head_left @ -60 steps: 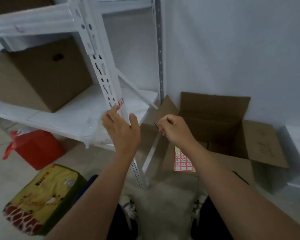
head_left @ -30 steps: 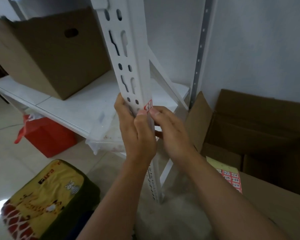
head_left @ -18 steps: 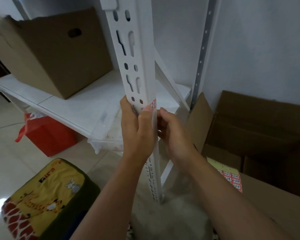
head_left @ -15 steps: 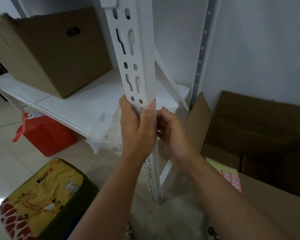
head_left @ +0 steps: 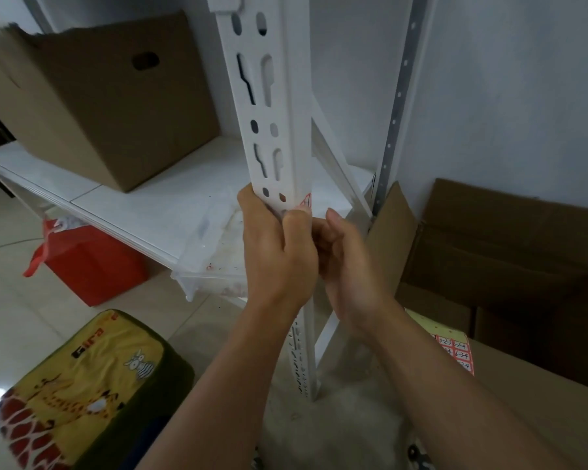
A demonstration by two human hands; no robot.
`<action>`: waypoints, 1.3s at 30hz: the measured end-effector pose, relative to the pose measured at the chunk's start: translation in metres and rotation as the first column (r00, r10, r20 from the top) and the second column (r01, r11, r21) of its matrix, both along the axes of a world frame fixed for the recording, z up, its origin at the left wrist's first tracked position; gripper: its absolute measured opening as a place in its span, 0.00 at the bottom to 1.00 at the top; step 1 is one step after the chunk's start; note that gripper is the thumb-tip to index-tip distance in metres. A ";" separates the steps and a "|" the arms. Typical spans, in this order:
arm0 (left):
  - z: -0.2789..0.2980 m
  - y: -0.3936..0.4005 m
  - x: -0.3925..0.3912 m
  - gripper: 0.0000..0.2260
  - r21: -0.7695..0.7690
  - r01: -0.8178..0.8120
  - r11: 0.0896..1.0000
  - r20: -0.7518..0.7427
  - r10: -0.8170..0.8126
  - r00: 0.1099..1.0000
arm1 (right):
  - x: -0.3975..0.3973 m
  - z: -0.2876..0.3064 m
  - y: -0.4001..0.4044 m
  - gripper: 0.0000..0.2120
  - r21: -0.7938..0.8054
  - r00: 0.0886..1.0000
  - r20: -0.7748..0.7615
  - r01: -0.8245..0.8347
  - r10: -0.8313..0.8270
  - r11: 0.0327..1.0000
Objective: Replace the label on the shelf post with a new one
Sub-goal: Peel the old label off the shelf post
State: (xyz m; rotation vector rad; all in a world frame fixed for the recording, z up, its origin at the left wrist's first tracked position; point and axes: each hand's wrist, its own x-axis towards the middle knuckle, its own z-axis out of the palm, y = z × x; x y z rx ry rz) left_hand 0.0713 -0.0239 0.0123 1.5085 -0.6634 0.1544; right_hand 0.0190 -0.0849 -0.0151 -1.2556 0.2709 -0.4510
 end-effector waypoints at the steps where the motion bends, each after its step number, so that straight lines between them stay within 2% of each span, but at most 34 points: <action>1: 0.000 0.000 -0.001 0.11 -0.009 0.000 1.000 -0.011 0.000 1.000 | 0.000 0.000 0.000 0.24 -0.001 1.000 0.001 -0.005 0.005 1.000; 10: 0.001 0.000 -0.002 0.07 -0.081 0.068 0.994 -0.080 -0.075 0.994 | -0.002 -0.002 -0.001 0.25 -0.041 0.999 -0.006 -0.034 0.033 0.999; 16: -0.003 0.003 -0.001 0.04 -0.054 0.099 0.994 -0.082 -0.103 0.991 | -0.002 0.000 -0.001 0.23 -0.037 0.999 -0.022 -0.025 0.025 0.999; 22: 0.000 0.004 0.000 0.09 -0.033 0.088 0.996 -0.041 -0.089 0.995 | 0.000 0.000 0.000 0.23 -0.045 0.999 -0.032 0.001 -0.003 0.999; 28: 0.008 0.010 0.008 0.03 0.029 0.063 0.998 -0.055 -0.061 0.997 | -0.002 -0.002 -0.001 0.24 -0.081 1.000 -0.025 -0.015 0.013 0.997; 33: 0.014 0.016 0.021 0.06 0.136 0.031 0.990 -0.082 -0.020 0.996 | 0.000 -0.002 -0.003 0.27 -0.101 0.999 -0.043 -0.019 0.015 0.995; 36: 0.014 0.019 0.030 0.13 0.107 0.029 0.994 -0.138 -0.014 0.990 | 0.001 -0.003 -0.003 0.28 -0.117 0.997 -0.067 -0.033 0.026 0.993; 39: 0.008 0.022 0.027 0.16 0.092 0.025 0.995 -0.115 -0.014 0.993 | 0.001 -0.003 -0.003 0.28 -0.136 0.996 -0.080 -0.039 0.028 0.990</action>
